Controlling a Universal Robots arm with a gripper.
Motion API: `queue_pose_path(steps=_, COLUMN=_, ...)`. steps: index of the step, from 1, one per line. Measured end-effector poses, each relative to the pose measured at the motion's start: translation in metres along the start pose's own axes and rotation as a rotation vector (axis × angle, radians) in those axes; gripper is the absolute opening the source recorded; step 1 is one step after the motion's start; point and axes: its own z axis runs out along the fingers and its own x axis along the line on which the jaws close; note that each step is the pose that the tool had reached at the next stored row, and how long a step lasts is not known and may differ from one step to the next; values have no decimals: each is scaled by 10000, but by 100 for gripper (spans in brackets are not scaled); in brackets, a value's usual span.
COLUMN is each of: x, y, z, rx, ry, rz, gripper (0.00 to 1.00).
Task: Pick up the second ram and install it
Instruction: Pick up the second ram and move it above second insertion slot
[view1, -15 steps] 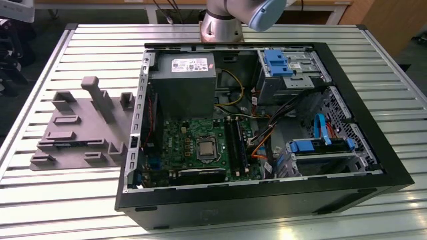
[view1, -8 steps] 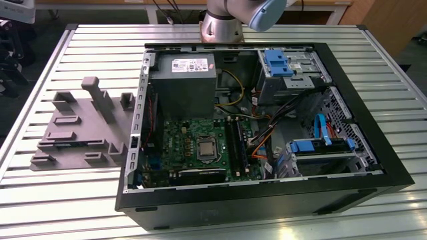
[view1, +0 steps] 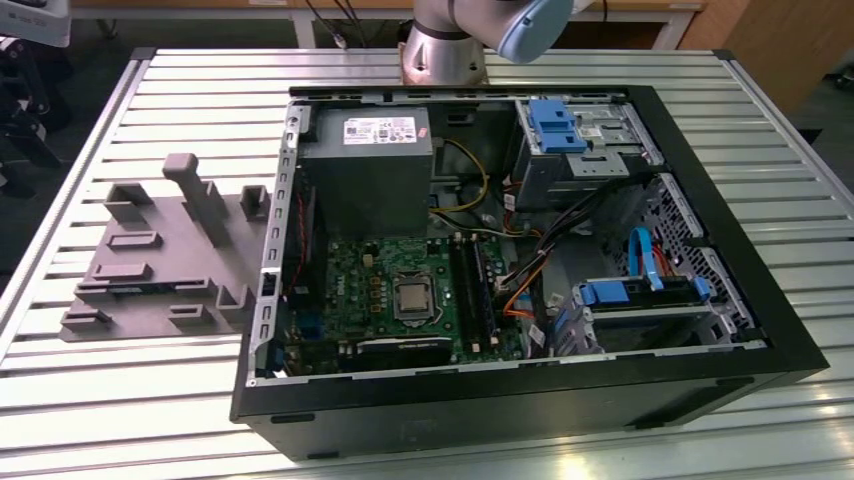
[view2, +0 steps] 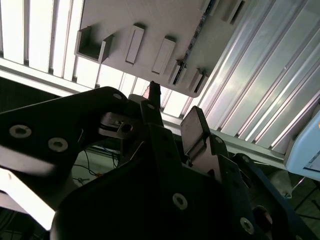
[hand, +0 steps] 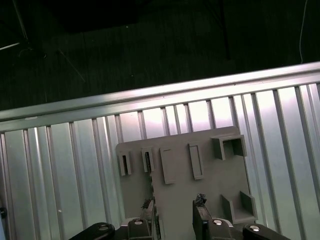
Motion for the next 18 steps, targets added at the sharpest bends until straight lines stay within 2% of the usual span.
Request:
queue_pose_path(steps=1, x=0, y=0, z=0, rx=0, ry=0, rz=0, gripper=44)
queue_pose_path(steps=8, x=1, y=0, z=5, rx=1, ry=-1, rz=-5, gripper=44)
queue_pose_path(steps=18, x=38, y=-14, z=145, rx=-6, ry=19, rz=-443, gripper=44)
